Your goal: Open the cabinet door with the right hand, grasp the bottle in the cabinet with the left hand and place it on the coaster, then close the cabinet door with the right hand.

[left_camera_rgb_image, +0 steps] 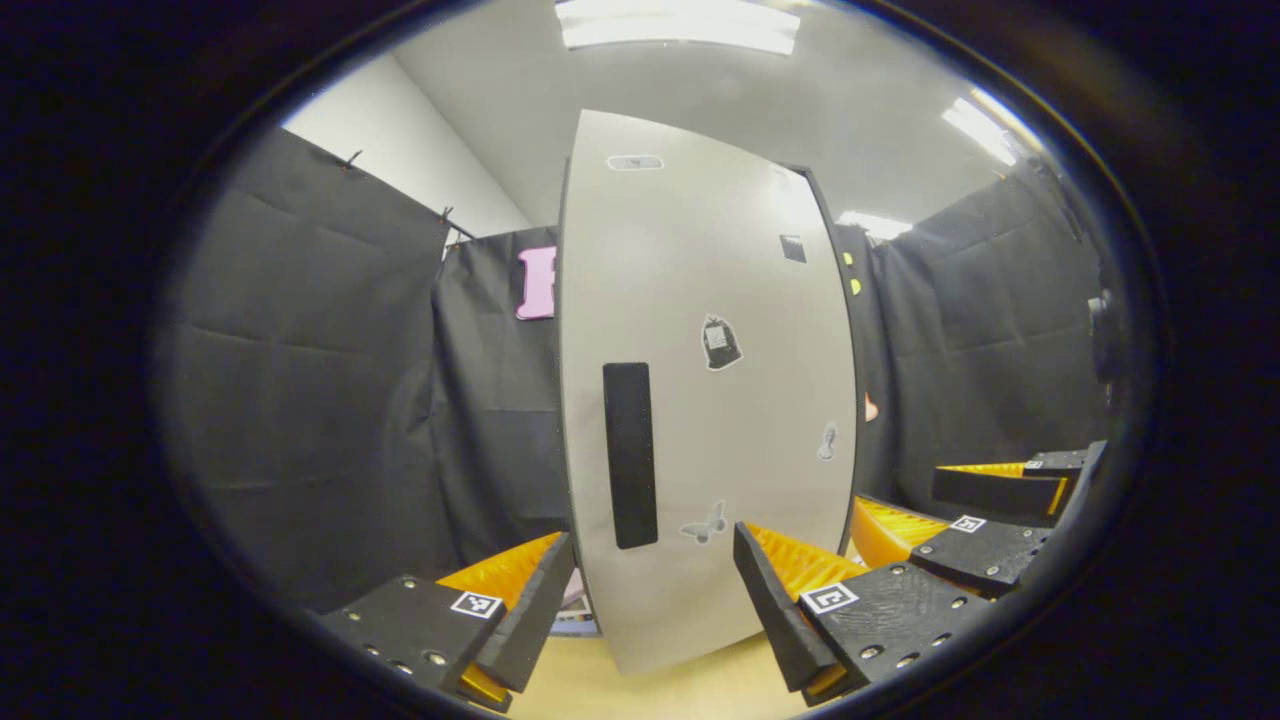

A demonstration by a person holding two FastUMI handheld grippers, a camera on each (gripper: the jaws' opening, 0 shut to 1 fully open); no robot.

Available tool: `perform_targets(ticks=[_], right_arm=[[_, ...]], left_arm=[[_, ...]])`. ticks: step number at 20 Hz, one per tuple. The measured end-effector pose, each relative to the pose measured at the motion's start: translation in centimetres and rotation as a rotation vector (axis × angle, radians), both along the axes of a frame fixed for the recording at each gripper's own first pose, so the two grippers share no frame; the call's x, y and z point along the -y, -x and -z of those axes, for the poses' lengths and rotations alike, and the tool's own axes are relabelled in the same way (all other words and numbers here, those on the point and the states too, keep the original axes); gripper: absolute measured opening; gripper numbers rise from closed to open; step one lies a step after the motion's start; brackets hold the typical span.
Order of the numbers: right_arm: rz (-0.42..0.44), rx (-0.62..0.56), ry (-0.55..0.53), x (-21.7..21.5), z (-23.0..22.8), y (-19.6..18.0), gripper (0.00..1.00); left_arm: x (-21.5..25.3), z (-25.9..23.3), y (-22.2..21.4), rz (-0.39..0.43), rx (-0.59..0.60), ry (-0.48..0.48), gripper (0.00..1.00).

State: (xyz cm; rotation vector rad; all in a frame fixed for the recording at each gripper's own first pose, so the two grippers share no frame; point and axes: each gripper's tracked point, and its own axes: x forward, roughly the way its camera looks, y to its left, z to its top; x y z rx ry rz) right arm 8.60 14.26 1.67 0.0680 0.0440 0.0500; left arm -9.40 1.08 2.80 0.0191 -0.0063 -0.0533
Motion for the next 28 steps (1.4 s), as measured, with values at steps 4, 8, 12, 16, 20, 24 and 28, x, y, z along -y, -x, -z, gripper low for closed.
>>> perform_targets(ticks=[4, 8, 12, 16, 20, 24, 28], right_arm=[[-0.001, 0.020, 0.014, 0.3, -0.4, -0.3, 0.92], [-0.005, 0.012, 0.006, 0.7, 0.1, -0.8, 0.92], [-0.015, 0.004, -0.005, 1.0, 0.4, -1.3, 0.92], [-0.035, 0.012, -0.020, 1.0, 0.0, -1.6, 0.93], [-0.043, 0.007, -0.016, 0.9, 0.4, -1.8, 0.93], [-0.040, -0.017, -0.009, 1.2, 1.2, -1.9, 0.92], [-0.043, -0.010, -0.032, 1.3, 0.8, -1.8, 0.92]], left_arm=[[0.6, 0.3, -0.3, -0.005, -0.009, 0.001, 0.92], [0.4, 0.2, -0.5, -0.042, -0.001, 0.006, 0.92], [0.4, -0.4, -0.4, -0.060, 0.023, 0.003, 0.92], [0.5, -1.0, -0.2, -0.072, 0.048, 0.007, 0.92], [0.6, -0.9, -0.3, -0.082, 0.041, -0.004, 0.92], [0.7, -0.7, -0.3, -0.087, 0.031, -0.026, 0.92], [0.7, -1.0, -0.2, -0.078, 0.037, 0.013, 0.92]])
